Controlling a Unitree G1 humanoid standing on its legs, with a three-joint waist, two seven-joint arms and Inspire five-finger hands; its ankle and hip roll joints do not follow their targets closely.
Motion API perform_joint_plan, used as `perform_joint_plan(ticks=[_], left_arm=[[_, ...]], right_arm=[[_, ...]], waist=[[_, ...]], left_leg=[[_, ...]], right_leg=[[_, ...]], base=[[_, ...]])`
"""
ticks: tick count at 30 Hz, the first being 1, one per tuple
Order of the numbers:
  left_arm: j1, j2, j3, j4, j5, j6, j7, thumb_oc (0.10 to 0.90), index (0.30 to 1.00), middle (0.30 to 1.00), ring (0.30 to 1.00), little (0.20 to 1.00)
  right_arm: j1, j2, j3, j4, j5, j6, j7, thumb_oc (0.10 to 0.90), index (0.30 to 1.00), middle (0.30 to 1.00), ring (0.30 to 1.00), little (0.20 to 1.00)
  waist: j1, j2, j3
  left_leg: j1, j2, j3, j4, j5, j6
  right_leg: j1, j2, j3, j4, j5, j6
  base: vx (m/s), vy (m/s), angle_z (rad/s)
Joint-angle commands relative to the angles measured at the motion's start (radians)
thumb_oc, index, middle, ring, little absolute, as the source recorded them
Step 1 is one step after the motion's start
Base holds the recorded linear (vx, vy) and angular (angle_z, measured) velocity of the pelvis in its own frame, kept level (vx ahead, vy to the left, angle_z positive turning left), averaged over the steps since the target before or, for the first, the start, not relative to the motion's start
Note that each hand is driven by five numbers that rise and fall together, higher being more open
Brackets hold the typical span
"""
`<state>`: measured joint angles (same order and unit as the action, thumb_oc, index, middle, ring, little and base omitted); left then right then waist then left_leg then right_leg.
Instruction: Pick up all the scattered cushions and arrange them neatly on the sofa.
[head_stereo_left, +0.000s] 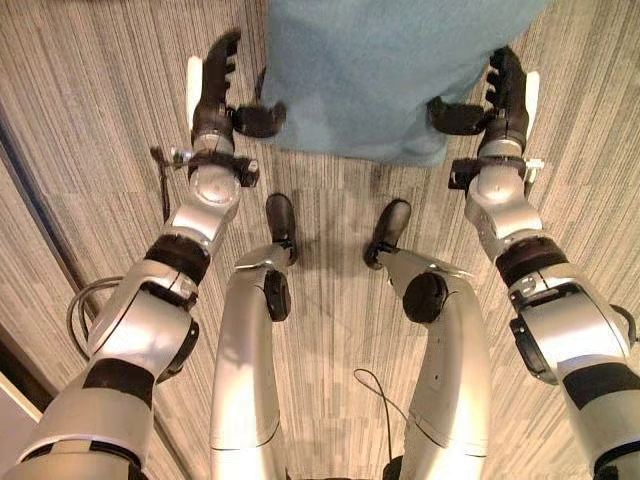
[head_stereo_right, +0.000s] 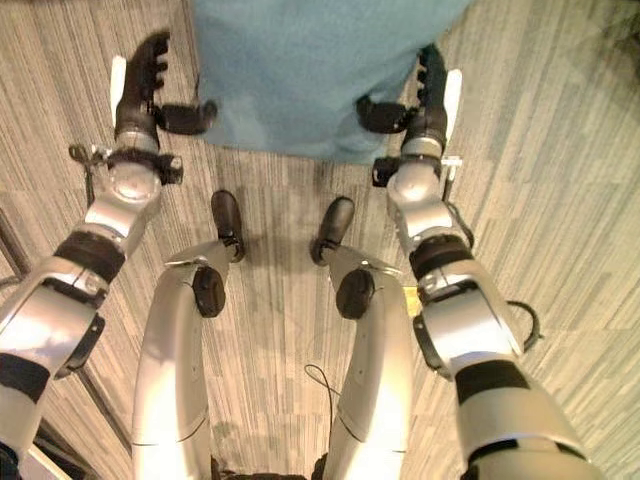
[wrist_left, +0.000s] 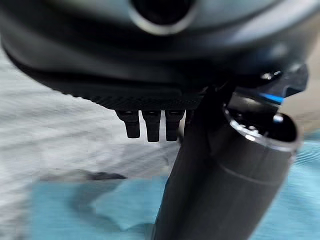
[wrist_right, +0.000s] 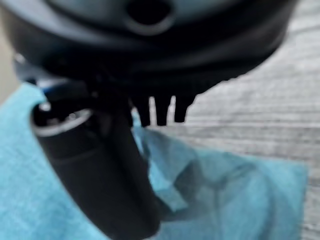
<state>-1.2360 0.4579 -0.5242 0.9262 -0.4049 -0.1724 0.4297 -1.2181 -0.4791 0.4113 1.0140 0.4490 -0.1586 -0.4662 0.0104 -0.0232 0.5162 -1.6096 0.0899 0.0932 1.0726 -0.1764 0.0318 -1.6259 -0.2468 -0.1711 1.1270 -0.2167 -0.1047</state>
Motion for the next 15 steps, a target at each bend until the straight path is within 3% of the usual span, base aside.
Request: perform_joint_plan(ticks=[1, 2, 3, 4, 12, 15], left_arm=[[0.042, -0.068, 0.008, -0.026, -0.019, -0.079, 0.025, 0.800, 0.900, 0.900, 0.900, 0.900], [0.025, -0.085, -0.005, -0.028, -0.023, -0.080, 0.023, 0.800, 0.900, 0.900, 0.900, 0.900], [0.017, -0.101, -0.010, -0.037, -0.031, -0.086, 0.021, 0.800, 0.900, 0.900, 0.900, 0.900], [0.008, -0.115, -0.018, -0.050, -0.040, -0.093, 0.018, 0.400, 0.300, 0.300, 0.300, 0.300], [0.072, -0.140, 0.006, -0.160, -0.052, -0.118, 0.015, 0.400, 0.300, 0.300, 0.300, 0.300], [0.154, -0.139, 0.047, -0.230, -0.047, -0.125, -0.001, 0.400, 0.300, 0.300, 0.300, 0.300]], right_arm=[[-0.014, 0.096, 0.068, -0.078, 0.069, -0.118, 0.027, 0.731, 0.796, 0.796, 0.796, 0.796], [-0.030, 0.111, 0.090, -0.085, 0.067, -0.119, 0.035, 0.540, 0.509, 0.509, 0.509, 0.509], [-0.044, 0.125, 0.104, -0.094, 0.065, -0.120, 0.041, 0.400, 0.300, 0.300, 0.300, 0.300], [-0.056, 0.137, 0.123, -0.108, 0.064, -0.125, 0.048, 0.400, 0.300, 0.300, 0.300, 0.300], [0.020, 0.172, 0.104, -0.275, -0.003, -0.168, 0.050, 0.400, 0.300, 0.300, 0.300, 0.300], [0.123, 0.182, 0.047, -0.370, -0.019, -0.187, 0.062, 0.400, 0.300, 0.300, 0.300, 0.300]], waist=[[-0.023, 0.012, -0.127], [-0.024, 0.009, -0.127], [-0.026, 0.006, -0.126], [-0.027, 0.005, -0.127], [-0.039, 0.013, -0.186], [-0.046, 0.027, -0.216]], left_leg=[[0.040, -0.016, -0.038, 0.018, -0.098, -0.009], [0.040, -0.017, -0.039, 0.019, -0.097, -0.009], [0.040, -0.016, -0.038, 0.022, -0.097, -0.010], [0.040, -0.014, -0.039, 0.021, -0.094, -0.011], [0.040, -0.023, -0.054, -0.014, -0.073, -0.022], [0.130, -0.035, -0.047, -0.134, -0.037, -0.035]], right_leg=[[0.069, 0.007, 0.102, -0.021, -0.071, 0.125], [0.067, 0.010, 0.104, -0.019, -0.066, 0.126], [0.068, 0.011, 0.102, -0.018, -0.061, 0.126], [0.070, 0.012, 0.100, -0.021, -0.057, 0.126], [0.092, 0.039, 0.080, -0.070, -0.034, 0.126], [0.194, 0.062, 0.044, -0.184, -0.006, 0.136]], base=[[0.00, 0.000, 0.00], [0.01, 0.007, -0.05], [0.00, -0.005, -0.05], [0.00, 0.000, 0.00], [-0.01, -0.003, -0.07], [-0.12, -0.006, -0.04]])
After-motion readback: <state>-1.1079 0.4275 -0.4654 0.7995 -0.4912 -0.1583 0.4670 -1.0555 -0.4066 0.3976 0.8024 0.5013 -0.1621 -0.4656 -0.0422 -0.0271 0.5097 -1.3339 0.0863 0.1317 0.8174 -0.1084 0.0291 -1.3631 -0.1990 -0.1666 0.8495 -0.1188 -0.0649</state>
